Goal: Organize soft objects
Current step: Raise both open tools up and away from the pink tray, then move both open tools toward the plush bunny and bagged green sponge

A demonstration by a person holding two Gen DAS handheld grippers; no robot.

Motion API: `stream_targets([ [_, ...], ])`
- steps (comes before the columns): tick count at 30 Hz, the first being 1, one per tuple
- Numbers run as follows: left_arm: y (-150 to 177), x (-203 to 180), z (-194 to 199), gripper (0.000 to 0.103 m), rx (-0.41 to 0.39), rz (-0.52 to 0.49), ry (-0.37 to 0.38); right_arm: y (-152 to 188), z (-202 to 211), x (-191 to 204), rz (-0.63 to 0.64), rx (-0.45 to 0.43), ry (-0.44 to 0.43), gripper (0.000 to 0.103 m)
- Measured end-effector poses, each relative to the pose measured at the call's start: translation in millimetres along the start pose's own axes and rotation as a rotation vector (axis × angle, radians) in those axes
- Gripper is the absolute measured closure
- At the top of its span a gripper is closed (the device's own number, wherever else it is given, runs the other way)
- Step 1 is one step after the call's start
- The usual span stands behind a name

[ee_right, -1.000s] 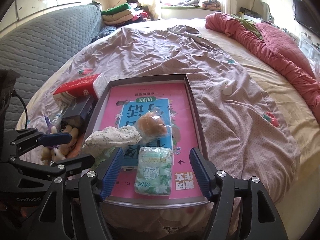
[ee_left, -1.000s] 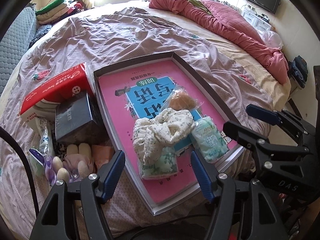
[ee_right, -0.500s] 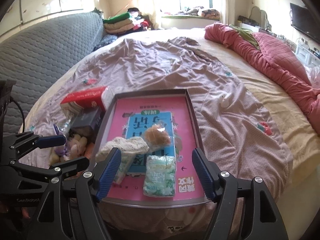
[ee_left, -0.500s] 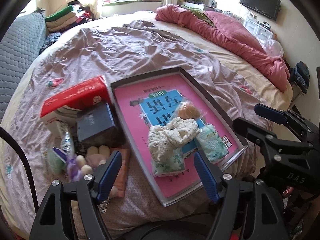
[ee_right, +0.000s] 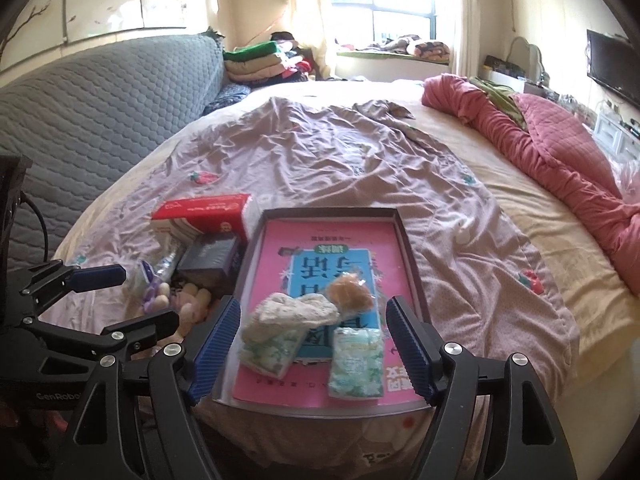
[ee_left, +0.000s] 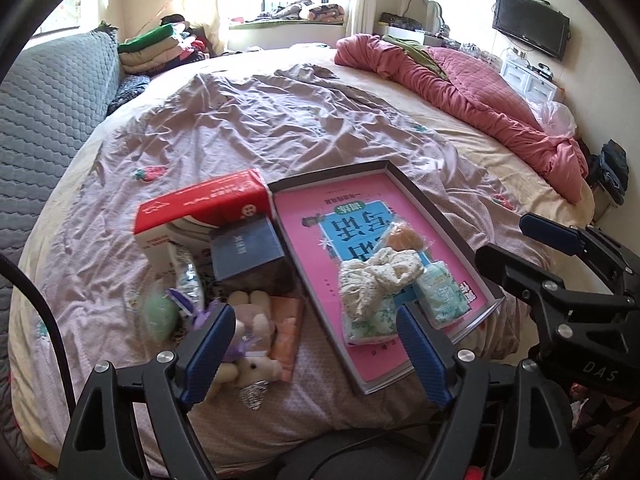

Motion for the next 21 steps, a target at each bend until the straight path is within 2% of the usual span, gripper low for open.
stream_targets([
  [11,14.0,38.2,33.6,0.021,-0.032,0.050,-0.053,-8.5,10.8,36.1,0.005,-0.020,-0.068,0.026],
  [21,25.0,85.0,64.6,0.021,-0.080,0.137,-0.089,-11.3,22.9,85.3,0.098,-0.028,-0.124,0.026],
])
Point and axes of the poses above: each gripper's, at about its wrist camera, not at the fingertips, and z roughly against the way its jaws point, x to its left, y to its underside, the point moved 2 cm from there along -z, roughly the way its jaws point, and after that the axes turned 13 degrees about y, right-handed, at the moved point
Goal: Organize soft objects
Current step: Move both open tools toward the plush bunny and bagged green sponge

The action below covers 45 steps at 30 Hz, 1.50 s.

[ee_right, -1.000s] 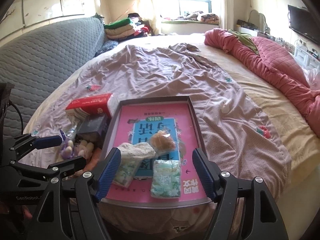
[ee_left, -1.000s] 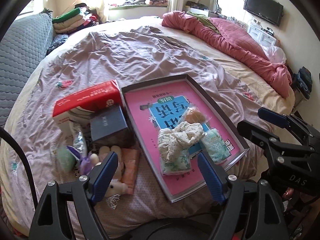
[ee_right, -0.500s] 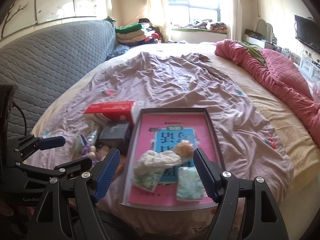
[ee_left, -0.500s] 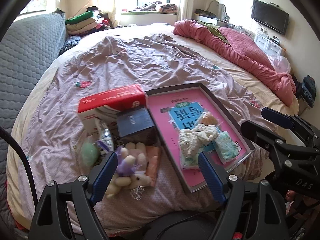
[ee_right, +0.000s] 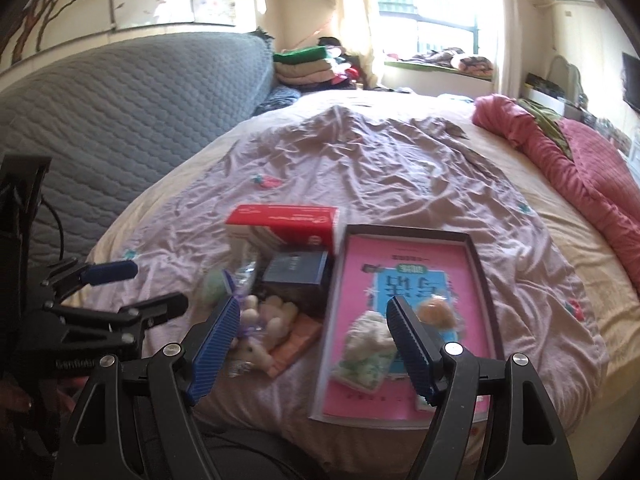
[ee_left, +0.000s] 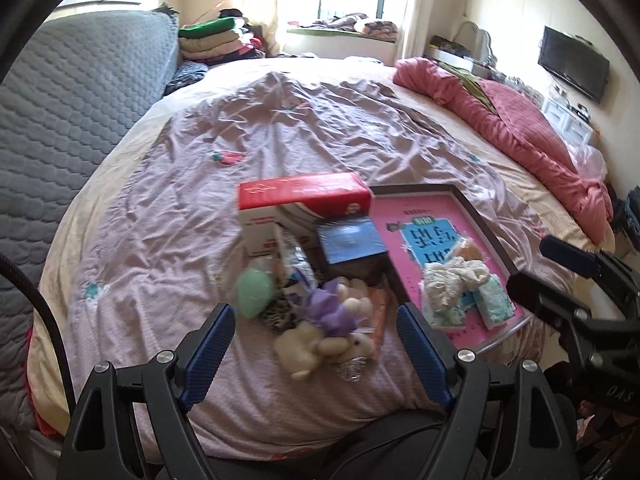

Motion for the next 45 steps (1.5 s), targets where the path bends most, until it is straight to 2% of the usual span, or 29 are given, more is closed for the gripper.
stream_targets([
  [7,10.3,38.4,6.5,0.021,0.000,0.062,-0.021,5.8,-8.1,23.1,0.052,0.026,-0.011,0.026],
  [15,26.2,76.8,-3.7,0.021,0.019,0.134,-0.045,18.9,-29.1,44.0,0.074,0.075,-0.037,0.026],
  [33,34.7,109.4,-58.0,0.021,0.083,0.184,-0.023,37.9,-93.6,87.4,0.107,0.175,-0.111,0.026],
  [45,27.3,116.8,-82.8,0.021,0.103,0.180,-0.027,38.7,-124.7,97.6,0.131,0.208,-0.106,0.026],
])
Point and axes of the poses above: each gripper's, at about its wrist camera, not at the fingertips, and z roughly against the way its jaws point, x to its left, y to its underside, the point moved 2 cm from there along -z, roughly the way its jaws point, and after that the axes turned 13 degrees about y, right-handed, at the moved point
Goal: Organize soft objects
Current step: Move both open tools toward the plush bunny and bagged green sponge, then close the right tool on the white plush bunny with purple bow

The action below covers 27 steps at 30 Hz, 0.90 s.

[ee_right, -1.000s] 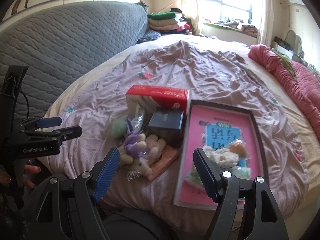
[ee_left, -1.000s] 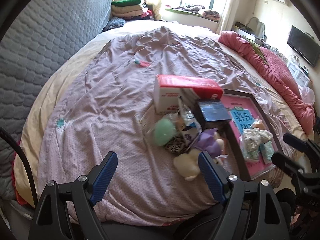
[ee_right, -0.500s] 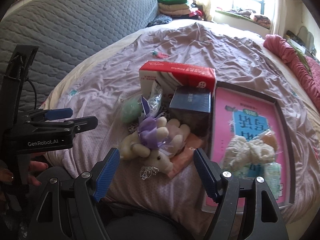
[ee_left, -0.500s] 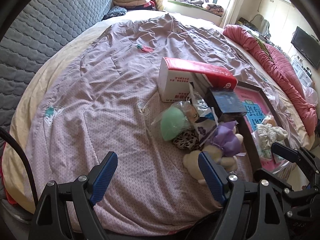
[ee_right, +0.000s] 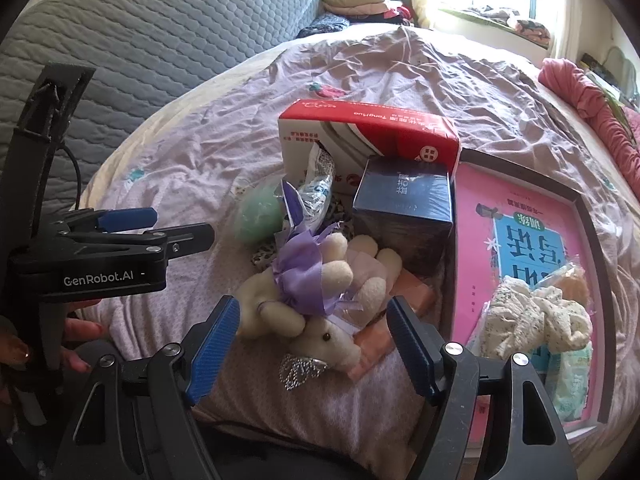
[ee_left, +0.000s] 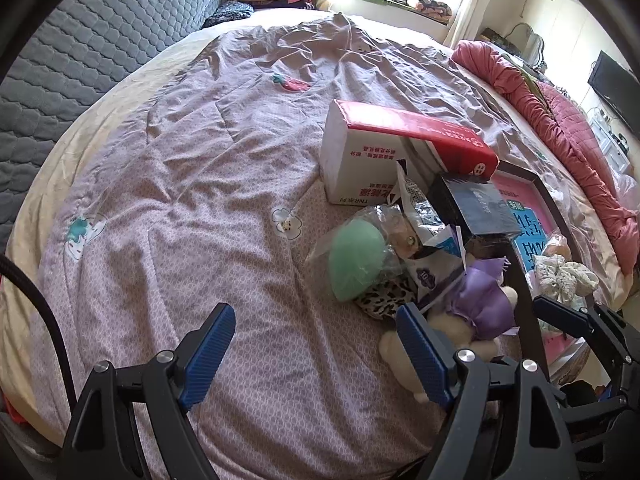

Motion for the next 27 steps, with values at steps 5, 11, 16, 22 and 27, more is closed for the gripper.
stream_targets([
  [5,-4.4,0.3,-8.9,0.021,0.002,0.001,-0.005,-3.0,-8.5,0.1,0.003,0.005,0.003,0.026],
  [11,-8.2,6.9,-22.8,0.021,0.015,0.016,0.010,-6.7,-16.7,4.3,0.017,0.005,-0.001,0.026],
  [16,-9.3,8.0,-34.2,0.021,0.029,0.013,0.021,-10.1,-22.6,10.4,0.041,0.007,-0.006,0.026],
  [22,-10.5,10.2,-44.1,0.021,0.044,0.006,0.033,-13.3,-30.0,20.0,0.076,0.010,0.003,0.026],
  [27,-12.3,15.2,-52.2,0.021,0.057,0.008,0.028,-16.2,-33.2,28.0,0.101,0.000,-0.001,0.041],
])
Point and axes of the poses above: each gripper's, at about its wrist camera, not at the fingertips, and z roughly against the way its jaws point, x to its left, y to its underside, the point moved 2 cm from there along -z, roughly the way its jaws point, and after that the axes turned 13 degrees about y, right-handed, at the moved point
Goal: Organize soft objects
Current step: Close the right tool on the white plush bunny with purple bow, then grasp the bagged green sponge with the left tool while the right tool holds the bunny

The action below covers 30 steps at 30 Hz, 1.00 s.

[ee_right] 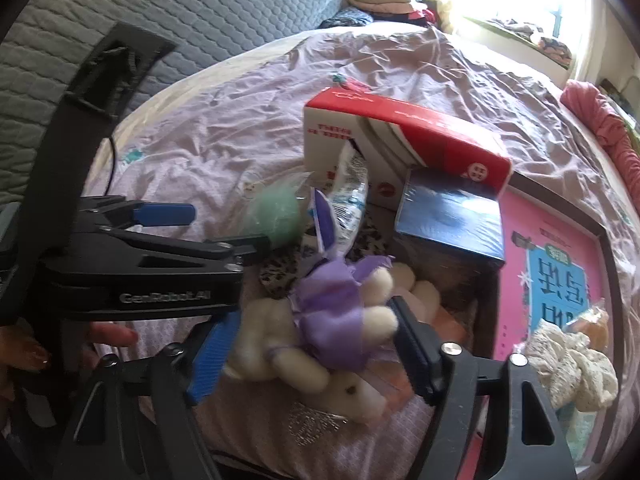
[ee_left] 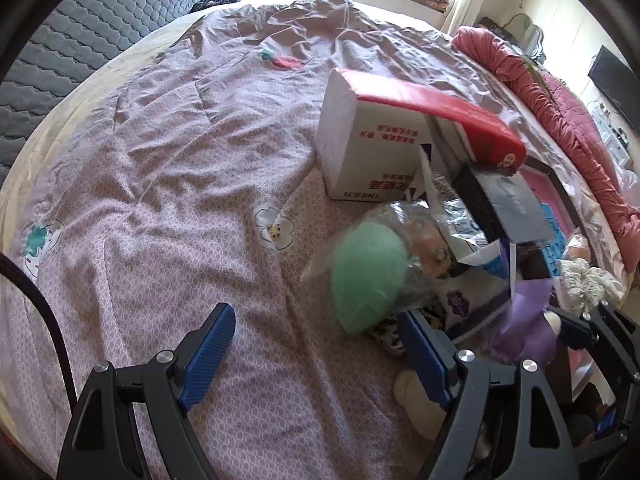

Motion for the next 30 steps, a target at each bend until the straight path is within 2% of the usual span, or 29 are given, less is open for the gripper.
stream_targets([
  [2,-1.0,1.6,-1.5,0.021,0.001,0.007,0.013,-0.9,-1.4,1.1,0.006,-0.001,-0.008,0.051],
  [7,-4.8,2.2,-6.3,0.021,0.003,-0.005,0.016,-2.0,-4.9,2.0,-0.021,0.003,-0.070,0.060],
  [14,-9.3,4.0,-14.0,0.021,0.009,-0.007,0.028,-0.7,-15.3,1.5,-0.071,0.034,-0.129,0.067],
  [19,-11.6,5.4,-18.5,0.024,-0.003,0.013,0.049,1.2,-6.7,-7.4,-0.107,0.015,-0.130,0.068],
  [24,-14.0,4.1,-23.0,0.038,-0.007,0.020,0.076,3.9,1.6,-24.6,-0.165,0.003,-0.134,0.068],
  [26,-15.6,4.6,-23.7,0.051,-0.016,0.026,0.088,4.9,4.8,-32.2,-0.197,-0.002,-0.141,0.068],
  [27,-16.1,4.8,-23.6,0.062,-0.020,0.027,0.093,5.2,6.4,-34.0,-0.201,-0.005,-0.140,0.068],
  [28,-16.8,5.0,-23.7,0.067,-0.021,0.031,0.106,5.2,8.2,-36.1,-0.205,-0.010,-0.138,0.068],
  [30,-16.9,6.3,-24.3,0.070,-0.020,0.038,0.115,5.4,10.3,-39.5,-0.220,-0.015,-0.137,0.068],
])
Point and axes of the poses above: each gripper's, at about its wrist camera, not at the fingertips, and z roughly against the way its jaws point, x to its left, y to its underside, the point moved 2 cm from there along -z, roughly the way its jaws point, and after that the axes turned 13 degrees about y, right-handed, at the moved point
